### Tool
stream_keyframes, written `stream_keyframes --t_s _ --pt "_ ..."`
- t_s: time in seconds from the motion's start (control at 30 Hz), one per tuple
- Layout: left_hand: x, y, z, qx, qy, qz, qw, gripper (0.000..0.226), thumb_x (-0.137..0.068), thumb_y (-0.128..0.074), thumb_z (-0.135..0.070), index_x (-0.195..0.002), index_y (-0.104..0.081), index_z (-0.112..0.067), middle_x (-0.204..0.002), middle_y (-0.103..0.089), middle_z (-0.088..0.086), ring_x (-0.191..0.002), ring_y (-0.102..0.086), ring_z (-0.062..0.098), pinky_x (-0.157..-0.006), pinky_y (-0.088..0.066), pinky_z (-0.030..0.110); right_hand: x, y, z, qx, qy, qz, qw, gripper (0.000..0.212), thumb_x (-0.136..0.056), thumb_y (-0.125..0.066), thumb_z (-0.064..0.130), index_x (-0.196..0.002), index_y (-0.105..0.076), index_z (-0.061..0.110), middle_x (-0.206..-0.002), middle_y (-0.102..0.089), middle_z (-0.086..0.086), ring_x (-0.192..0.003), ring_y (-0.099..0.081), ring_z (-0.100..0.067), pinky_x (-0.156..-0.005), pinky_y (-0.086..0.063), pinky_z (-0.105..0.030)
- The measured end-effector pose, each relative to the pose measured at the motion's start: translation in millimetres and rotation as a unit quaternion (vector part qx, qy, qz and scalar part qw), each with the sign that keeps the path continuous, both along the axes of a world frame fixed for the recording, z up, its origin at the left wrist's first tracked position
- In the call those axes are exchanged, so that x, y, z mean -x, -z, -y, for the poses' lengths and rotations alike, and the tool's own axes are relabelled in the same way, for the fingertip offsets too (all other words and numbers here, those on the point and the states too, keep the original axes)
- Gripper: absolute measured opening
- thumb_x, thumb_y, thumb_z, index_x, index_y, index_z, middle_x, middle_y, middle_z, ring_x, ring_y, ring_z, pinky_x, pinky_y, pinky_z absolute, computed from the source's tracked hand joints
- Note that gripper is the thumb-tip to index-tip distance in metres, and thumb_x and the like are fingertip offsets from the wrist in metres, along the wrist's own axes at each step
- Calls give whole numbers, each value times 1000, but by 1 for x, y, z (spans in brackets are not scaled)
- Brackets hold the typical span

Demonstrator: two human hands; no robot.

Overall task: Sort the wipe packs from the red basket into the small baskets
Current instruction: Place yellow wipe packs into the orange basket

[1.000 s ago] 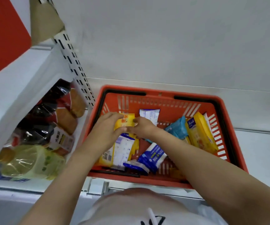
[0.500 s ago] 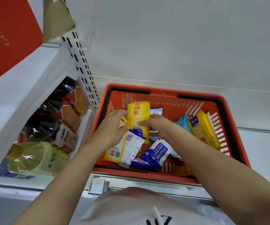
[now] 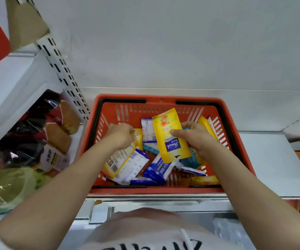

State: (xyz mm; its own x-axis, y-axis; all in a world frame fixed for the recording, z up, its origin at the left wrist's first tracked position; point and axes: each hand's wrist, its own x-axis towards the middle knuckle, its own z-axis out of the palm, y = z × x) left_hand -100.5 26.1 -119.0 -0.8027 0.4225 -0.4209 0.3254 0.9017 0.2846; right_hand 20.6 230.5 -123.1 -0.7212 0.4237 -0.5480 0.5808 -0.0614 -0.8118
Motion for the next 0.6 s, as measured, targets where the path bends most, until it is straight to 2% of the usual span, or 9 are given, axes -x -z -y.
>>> stream_keyframes --t_s 0.03,0.1,0.13,0.17,0.2,0.3,0.37,0.43,0.6 --pt "3 0 0 -8 6 36 999 36 -97 -58 -29 -132 -61 -22 -133 -61 7 -122 -53 27 -96 -45 30 -2 0 -2 -1 -5 5 1000 36 -81 -80 22 -109 -61 12 -98 -75 -8 -85 -74 -23 -74 -60 -39" --pt "8 0 -2 -89 -23 155 984 32 -95 -61 -16 -127 -64 -12 -109 -69 12 -83 -67 21 -71 -55 26 -4 0 -5 3 -14 12 1000 36 -80 -80 24 -109 -62 13 -96 -76 -7 -83 -74 -21 -77 -60 -40" --pt "7 0 -2 -115 -36 223 967 34 -94 -62 -9 -128 -61 -7 -99 -71 14 -71 -66 19 -65 -58 28 -4 0 -6 8 -14 11 1000 37 -79 -81 24 -110 -61 15 -97 -76 -7 -83 -74 -20 -75 -61 -39" --pt "6 2 -3 -109 -26 256 960 38 -92 -64 -7 -130 -59 -5 -94 -71 15 -66 -66 19 -68 -59 31 -5 0 -6 14 -11 8 1000 42 -79 -81 23 -113 -59 16 -100 -75 -7 -83 -74 -20 -73 -61 -39" --pt "6 4 -3 -75 1 255 964 44 -90 -69 -11 -132 -57 -7 -98 -71 15 -71 -67 19 -74 -58 34 -5 0 -6 19 -8 2 1000 50 -78 -82 21 -120 -55 18 -104 -74 -7 -84 -74 -21 -71 -61 -39" --pt "1 16 -1 73 120 179 974 68 -80 -78 -40 -139 -53 -17 -134 -58 5 -116 -59 22 -98 -49 34 -4 3 -6 39 -13 -26 999 84 -76 -83 13 -143 -36 30 -113 -71 -5 -87 -74 -24 -64 -60 -39" --pt "-4 23 1 100 137 171 971 78 -76 -79 -47 -142 -49 -18 -141 -52 4 -125 -52 22 -102 -45 34 -5 5 -8 61 -9 -42 997 98 -76 -83 8 -149 -25 36 -117 -69 -6 -89 -74 -26 -62 -59 -41" --pt "-9 24 1 119 141 158 970 84 -73 -81 -49 -143 -46 -20 -143 -50 4 -126 -50 23 -99 -45 33 -7 4 -9 73 -3 -46 996 100 -75 -83 6 -149 -25 39 -119 -68 -7 -89 -74 -27 -61 -59 -42" --pt "-19 19 -2 136 136 118 974 81 -72 -81 -49 -139 -47 -18 -138 -52 6 -122 -51 25 -92 -46 31 -13 0 -6 73 6 -52 996 77 -71 -86 4 -129 -42 27 -110 -70 -10 -82 -75 -26 -60 -60 -38"
